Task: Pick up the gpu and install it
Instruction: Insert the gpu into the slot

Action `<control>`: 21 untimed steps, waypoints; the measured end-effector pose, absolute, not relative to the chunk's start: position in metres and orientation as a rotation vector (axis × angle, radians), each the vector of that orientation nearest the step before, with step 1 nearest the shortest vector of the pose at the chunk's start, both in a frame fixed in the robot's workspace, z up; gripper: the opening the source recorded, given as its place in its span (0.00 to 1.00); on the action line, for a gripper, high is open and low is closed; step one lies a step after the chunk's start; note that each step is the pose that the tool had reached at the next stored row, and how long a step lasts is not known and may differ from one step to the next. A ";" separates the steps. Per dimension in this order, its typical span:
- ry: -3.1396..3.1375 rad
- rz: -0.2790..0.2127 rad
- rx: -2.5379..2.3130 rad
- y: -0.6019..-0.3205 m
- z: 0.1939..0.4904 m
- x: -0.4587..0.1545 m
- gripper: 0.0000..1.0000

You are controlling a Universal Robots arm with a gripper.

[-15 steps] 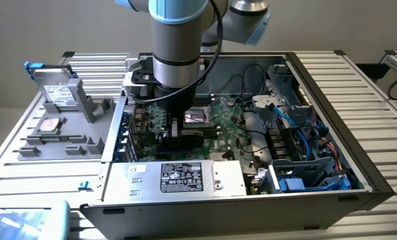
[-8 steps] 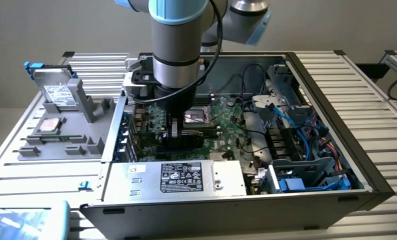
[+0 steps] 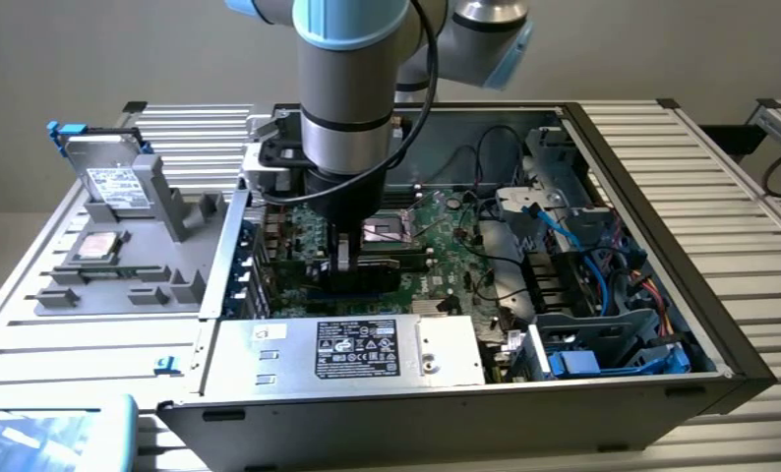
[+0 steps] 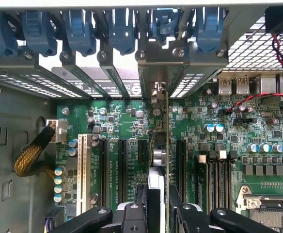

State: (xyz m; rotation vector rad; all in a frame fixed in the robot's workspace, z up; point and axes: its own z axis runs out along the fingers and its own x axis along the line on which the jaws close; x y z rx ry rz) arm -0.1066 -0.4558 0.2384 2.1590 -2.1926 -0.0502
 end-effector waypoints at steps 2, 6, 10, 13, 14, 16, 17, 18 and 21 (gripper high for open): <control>-2.193 -0.050 2.159 -0.456 0.238 -0.107 0.28; -2.193 -0.050 2.159 -0.456 0.238 -0.107 0.28; -2.193 -0.050 2.159 -0.456 0.238 -0.107 0.28; -2.193 -0.050 2.159 -0.456 0.238 -0.107 0.28; -2.193 -0.050 2.159 -0.456 0.238 -0.107 0.28; -2.193 -0.050 2.159 -0.456 0.238 -0.107 0.28; -2.193 -0.050 2.159 -0.456 0.238 -0.107 0.28; -2.193 -0.050 2.159 -0.456 0.238 -0.107 0.28; -2.193 -0.050 2.159 -0.456 0.238 -0.107 0.28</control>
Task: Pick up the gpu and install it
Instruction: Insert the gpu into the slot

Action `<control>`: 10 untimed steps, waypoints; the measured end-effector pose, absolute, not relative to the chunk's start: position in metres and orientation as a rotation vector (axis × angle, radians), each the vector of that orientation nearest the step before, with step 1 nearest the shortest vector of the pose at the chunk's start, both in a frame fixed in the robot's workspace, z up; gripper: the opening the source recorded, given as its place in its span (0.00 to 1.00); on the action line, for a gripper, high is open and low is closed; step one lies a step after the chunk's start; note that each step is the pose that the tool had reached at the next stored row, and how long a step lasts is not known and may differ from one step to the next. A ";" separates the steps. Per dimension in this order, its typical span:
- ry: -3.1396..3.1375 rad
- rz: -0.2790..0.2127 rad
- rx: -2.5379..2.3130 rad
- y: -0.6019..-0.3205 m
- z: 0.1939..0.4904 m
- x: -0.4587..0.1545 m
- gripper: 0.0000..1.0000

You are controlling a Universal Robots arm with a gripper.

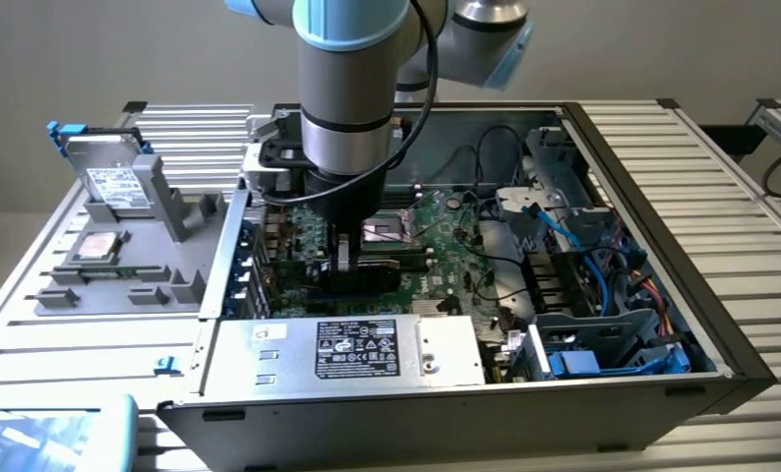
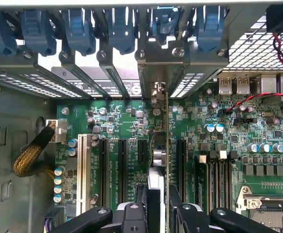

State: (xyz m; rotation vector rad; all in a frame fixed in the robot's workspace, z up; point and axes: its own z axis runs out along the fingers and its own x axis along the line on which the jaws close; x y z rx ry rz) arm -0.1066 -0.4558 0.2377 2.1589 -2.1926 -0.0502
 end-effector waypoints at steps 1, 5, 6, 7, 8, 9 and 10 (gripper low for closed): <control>-2.193 -0.050 2.159 -0.456 0.238 -0.107 0.28; -2.193 -0.050 2.159 -0.456 0.238 -0.107 0.36; -2.193 -0.050 2.159 -0.456 0.238 -0.107 0.36; -2.193 -0.050 2.159 -0.456 0.239 -0.107 0.43; -2.193 -0.050 2.159 -0.456 0.240 -0.107 0.43; -2.193 -0.050 2.159 -0.456 0.243 -0.107 0.43; -2.193 -0.050 2.159 -0.456 0.247 -0.106 0.43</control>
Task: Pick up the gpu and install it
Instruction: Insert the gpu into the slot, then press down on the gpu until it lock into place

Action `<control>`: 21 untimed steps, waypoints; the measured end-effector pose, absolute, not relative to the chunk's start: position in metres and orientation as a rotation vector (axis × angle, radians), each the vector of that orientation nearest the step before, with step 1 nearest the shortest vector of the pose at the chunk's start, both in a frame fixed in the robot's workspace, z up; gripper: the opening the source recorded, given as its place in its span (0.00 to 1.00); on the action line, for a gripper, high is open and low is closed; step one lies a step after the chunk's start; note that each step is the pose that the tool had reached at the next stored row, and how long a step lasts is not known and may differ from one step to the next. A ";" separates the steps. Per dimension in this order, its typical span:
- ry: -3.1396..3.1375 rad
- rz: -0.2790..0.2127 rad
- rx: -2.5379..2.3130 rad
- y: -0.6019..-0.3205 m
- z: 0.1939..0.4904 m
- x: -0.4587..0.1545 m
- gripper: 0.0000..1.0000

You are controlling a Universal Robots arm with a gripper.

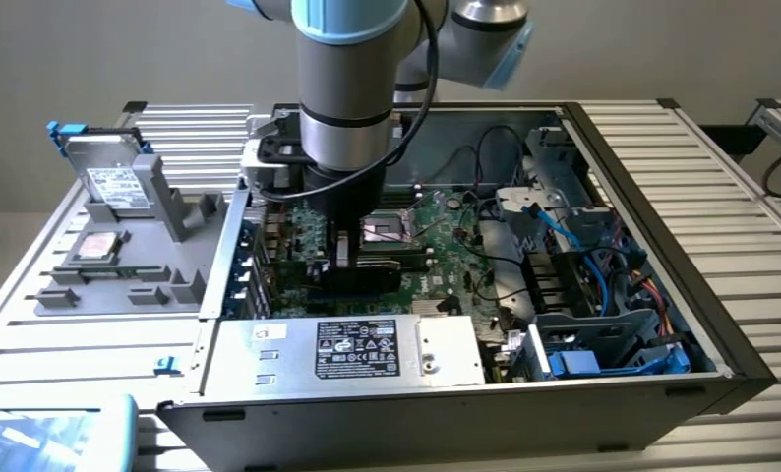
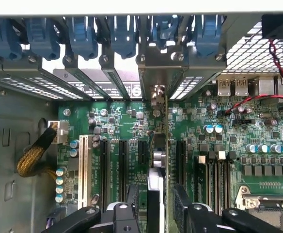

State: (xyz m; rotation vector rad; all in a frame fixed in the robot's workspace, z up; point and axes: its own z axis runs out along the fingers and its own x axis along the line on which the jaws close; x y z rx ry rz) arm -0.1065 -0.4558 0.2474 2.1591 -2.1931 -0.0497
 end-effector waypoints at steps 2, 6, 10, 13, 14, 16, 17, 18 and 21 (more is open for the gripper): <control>-2.193 -0.049 2.159 -0.456 0.257 -0.106 0.43; -2.193 -0.049 2.159 -0.456 0.275 -0.106 0.43; -2.193 -0.048 2.159 -0.456 0.292 -0.106 0.43; -2.193 -0.047 2.160 -0.456 0.295 -0.106 0.43; -2.193 -0.047 2.160 -0.456 0.295 -0.106 0.43; -2.194 -0.047 2.160 -0.456 0.295 -0.106 0.43; -2.193 -0.047 2.160 -0.456 0.295 -0.106 0.43; -2.193 -0.047 2.160 -0.456 0.295 -0.106 0.43; -2.193 -0.047 2.160 -0.456 0.295 -0.107 0.43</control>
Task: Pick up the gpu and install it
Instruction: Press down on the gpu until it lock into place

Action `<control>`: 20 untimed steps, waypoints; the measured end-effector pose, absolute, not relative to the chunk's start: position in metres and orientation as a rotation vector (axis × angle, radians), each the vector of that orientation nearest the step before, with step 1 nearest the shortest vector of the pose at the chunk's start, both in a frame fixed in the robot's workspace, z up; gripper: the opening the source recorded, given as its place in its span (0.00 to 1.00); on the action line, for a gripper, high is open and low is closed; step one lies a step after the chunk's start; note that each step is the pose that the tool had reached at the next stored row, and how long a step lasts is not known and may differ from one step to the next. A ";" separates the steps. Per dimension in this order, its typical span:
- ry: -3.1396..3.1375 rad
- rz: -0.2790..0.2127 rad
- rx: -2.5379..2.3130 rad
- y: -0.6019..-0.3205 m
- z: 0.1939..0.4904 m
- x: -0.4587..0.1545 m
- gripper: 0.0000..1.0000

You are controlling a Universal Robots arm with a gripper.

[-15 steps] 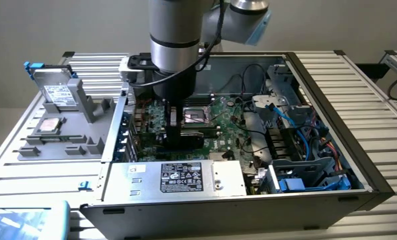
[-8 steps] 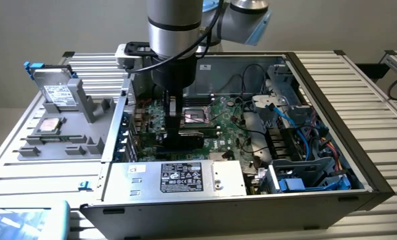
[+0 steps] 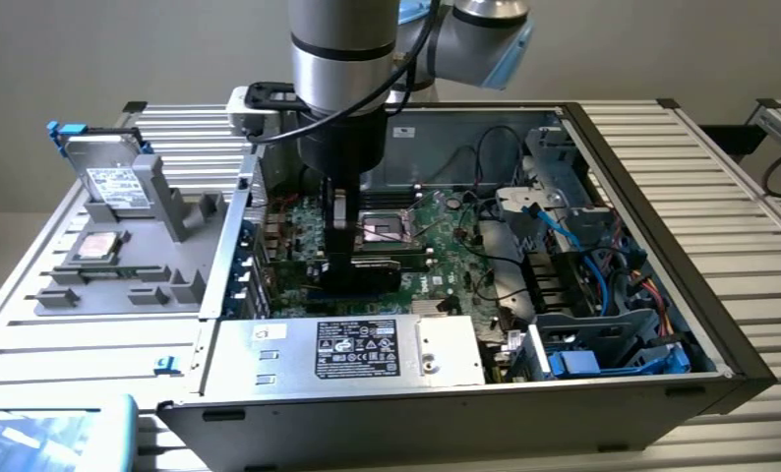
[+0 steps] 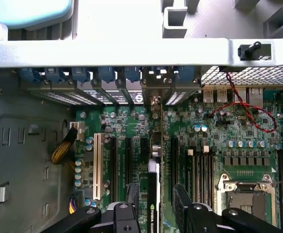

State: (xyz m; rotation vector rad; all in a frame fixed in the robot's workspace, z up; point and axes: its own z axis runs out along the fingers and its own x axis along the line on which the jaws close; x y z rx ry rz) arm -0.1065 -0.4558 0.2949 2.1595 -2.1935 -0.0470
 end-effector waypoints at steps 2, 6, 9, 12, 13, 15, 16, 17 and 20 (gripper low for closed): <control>-2.193 -0.047 2.159 -0.456 0.295 -0.106 0.43; -2.193 -0.047 2.159 -0.456 0.295 -0.106 0.34; -2.193 -0.047 2.160 -0.456 0.295 -0.106 0.22; -2.193 -0.046 2.159 -0.456 0.295 -0.107 0.12; -2.194 -0.044 2.160 -0.456 0.294 -0.109 0.12; -2.198 -0.037 2.163 -0.455 0.292 -0.113 0.12; -2.200 -0.033 2.165 -0.455 0.291 -0.115 0.12; -2.202 -0.028 2.167 -0.455 0.290 -0.117 0.12; -2.210 -0.016 2.172 -0.454 0.288 -0.121 0.12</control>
